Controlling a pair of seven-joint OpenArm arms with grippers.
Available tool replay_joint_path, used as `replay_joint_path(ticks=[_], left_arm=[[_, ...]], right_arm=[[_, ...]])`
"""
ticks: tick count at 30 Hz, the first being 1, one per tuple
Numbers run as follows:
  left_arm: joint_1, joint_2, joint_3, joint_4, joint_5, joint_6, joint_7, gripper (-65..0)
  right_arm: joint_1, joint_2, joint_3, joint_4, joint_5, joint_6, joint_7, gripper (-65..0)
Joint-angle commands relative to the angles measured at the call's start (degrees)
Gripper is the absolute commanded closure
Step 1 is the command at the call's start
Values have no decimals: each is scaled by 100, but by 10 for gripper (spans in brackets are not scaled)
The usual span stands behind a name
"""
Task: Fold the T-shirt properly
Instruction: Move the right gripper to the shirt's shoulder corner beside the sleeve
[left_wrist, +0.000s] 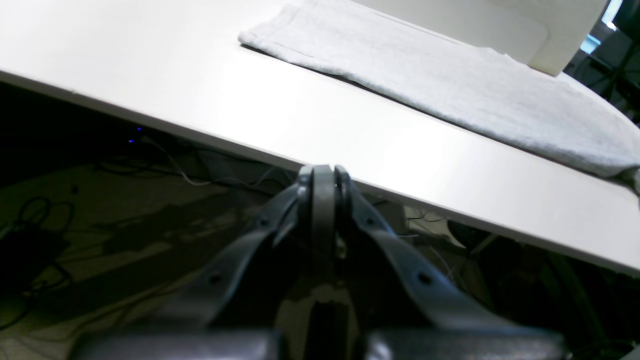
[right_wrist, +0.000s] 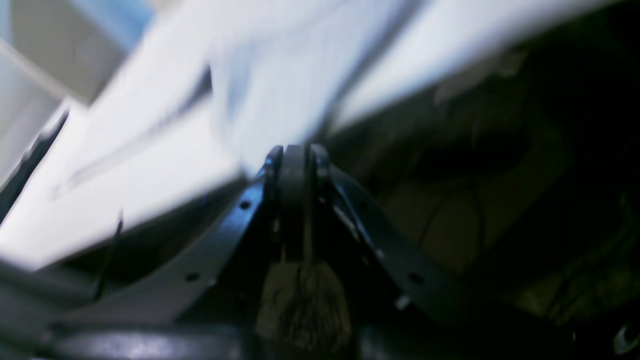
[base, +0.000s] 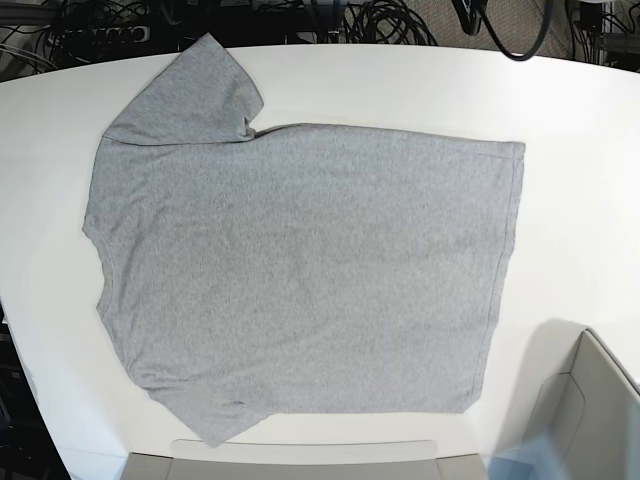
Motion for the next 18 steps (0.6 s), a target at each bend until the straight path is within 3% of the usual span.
replay_joint_path(ticks=[1, 4, 7, 12, 18], left_arm=[[118, -28, -25, 55, -25, 29, -310, 0], [101, -28, -25, 55, -25, 29, -319, 0], [101, -28, -25, 55, -25, 29, -310, 0], [101, -28, -25, 55, -25, 29, -292, 0], [101, -28, -25, 55, -25, 29, -283, 0]], right_arm=[[-180, -114, 190, 199, -143, 68, 160, -39], [-224, -439, 620, 577, -398, 68, 160, -108], [-189, -545, 761, 806, -398, 68, 19, -191], [-13, -545, 770, 1157, -390, 68, -1256, -197], [31, -554, 743, 1571, 24, 77, -2284, -197]])
